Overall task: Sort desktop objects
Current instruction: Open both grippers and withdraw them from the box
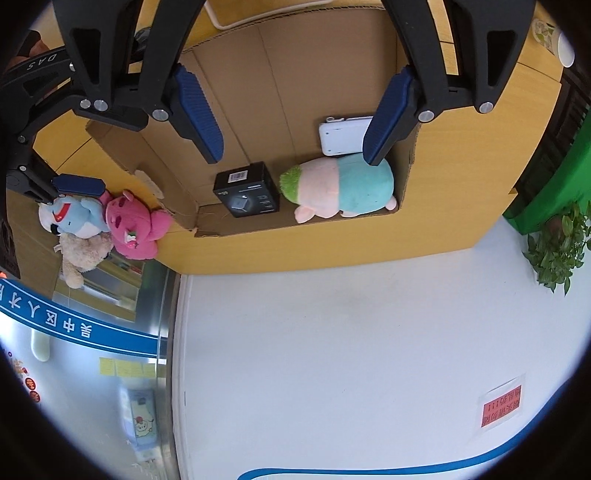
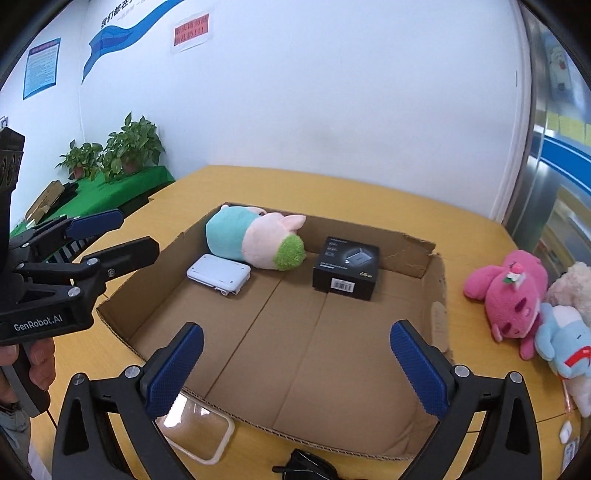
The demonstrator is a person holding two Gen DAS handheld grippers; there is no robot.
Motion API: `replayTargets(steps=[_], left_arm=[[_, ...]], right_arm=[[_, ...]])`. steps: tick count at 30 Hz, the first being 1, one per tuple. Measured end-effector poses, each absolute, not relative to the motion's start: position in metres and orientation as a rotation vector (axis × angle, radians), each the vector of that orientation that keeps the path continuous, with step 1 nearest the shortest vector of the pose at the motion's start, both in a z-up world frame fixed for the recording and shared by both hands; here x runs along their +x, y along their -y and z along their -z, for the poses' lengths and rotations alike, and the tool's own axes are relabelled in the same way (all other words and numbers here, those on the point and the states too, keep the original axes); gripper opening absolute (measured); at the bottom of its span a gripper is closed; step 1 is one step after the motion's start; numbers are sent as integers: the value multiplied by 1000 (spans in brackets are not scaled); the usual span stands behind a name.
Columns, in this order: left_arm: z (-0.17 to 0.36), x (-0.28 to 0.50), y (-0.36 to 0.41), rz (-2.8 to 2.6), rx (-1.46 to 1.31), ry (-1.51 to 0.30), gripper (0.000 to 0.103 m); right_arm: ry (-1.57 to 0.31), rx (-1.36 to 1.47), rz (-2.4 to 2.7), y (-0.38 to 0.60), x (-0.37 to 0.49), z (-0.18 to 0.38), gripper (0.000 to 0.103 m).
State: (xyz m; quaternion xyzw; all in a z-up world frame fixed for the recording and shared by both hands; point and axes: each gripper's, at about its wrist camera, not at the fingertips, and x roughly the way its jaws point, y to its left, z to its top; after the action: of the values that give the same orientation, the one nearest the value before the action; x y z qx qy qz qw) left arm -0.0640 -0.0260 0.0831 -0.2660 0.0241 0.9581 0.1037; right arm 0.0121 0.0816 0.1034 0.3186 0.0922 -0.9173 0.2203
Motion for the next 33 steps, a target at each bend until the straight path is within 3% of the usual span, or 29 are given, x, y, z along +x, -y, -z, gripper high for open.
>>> replayTargets(steps=[16,33], left_arm=[[-91,-35,4,-2815,-763,-68,78],[-58,-38,32,-2788,-909,2,78]], right_arm=[[-205,807,2558,-113,46,-115,102],[-166,904,2504,-101,49,-81,102]])
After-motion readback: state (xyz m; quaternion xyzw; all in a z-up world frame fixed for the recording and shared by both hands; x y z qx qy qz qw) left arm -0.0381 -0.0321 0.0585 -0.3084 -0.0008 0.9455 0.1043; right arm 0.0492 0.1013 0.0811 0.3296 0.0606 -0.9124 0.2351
